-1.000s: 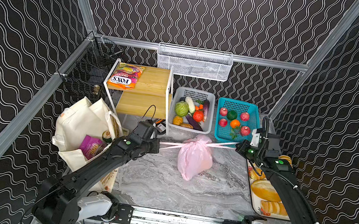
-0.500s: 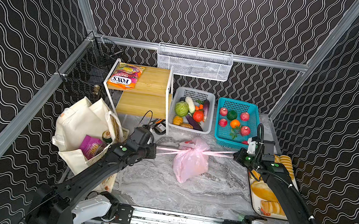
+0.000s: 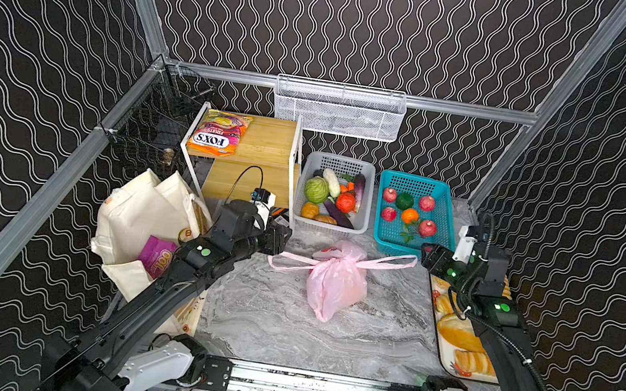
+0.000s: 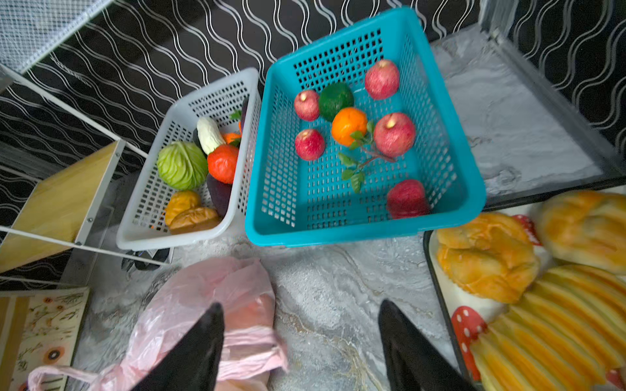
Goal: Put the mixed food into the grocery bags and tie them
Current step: 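Grasp the pink bag's knotted neck with the left gripper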
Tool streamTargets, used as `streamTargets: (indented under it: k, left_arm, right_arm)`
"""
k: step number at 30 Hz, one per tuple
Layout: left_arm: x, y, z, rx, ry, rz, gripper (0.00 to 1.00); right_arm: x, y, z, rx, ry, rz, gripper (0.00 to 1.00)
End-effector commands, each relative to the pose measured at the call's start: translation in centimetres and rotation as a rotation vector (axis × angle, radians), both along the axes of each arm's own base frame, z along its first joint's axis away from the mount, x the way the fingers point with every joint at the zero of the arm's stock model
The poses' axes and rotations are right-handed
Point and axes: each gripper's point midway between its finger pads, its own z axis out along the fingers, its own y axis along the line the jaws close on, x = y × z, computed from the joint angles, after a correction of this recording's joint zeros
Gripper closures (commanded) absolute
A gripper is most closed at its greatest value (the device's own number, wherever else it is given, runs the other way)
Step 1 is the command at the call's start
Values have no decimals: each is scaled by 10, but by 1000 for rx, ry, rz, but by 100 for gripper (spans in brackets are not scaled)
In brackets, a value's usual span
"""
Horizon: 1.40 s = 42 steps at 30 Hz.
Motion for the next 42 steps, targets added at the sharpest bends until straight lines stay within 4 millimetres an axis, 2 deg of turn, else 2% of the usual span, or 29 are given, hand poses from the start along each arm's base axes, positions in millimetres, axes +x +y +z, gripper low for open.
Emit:
streamTargets:
  k: [1,4,7,11,15,18,24,26,31,36,39,42]
  left_arm:
    - [-1,-24,22,-33,-64,-125,37]
    - [-7,-49,24,2,-82,-206,37]
    - [-18,-84,18,79,-91,-321,35]
    - [-33,-123,-17,307,-37,-442,32]
    - [-30,-142,-52,462,31,-484,26]
    - [-21,-153,-65,498,80,-497,26]
    - [-20,-179,-91,520,188,-609,24]
    - [-19,-182,-99,528,220,-608,23]
    - [-12,-175,-115,622,288,-575,22]
    - [-19,-169,-143,676,394,-596,25]
    - [-26,-171,-145,668,422,-627,35]
    - [-26,-172,-134,638,389,-623,60]
  right_arm:
    - [1,-5,15,-8,-63,-29,24]
    - [-1,-1,18,3,-68,-8,23]
    - [-1,4,15,39,-55,8,24]
    - [1,13,9,82,-31,44,24]
    - [2,18,2,107,-4,62,24]
    - [2,25,2,125,3,98,25]
    - [3,31,-1,138,28,129,25]
    - [3,33,-3,143,36,139,25]
    - [2,37,-6,154,60,159,25]
    - [3,38,-9,159,70,167,25]
    - [4,39,-9,161,75,168,25]
    - [5,39,-8,161,76,169,25]
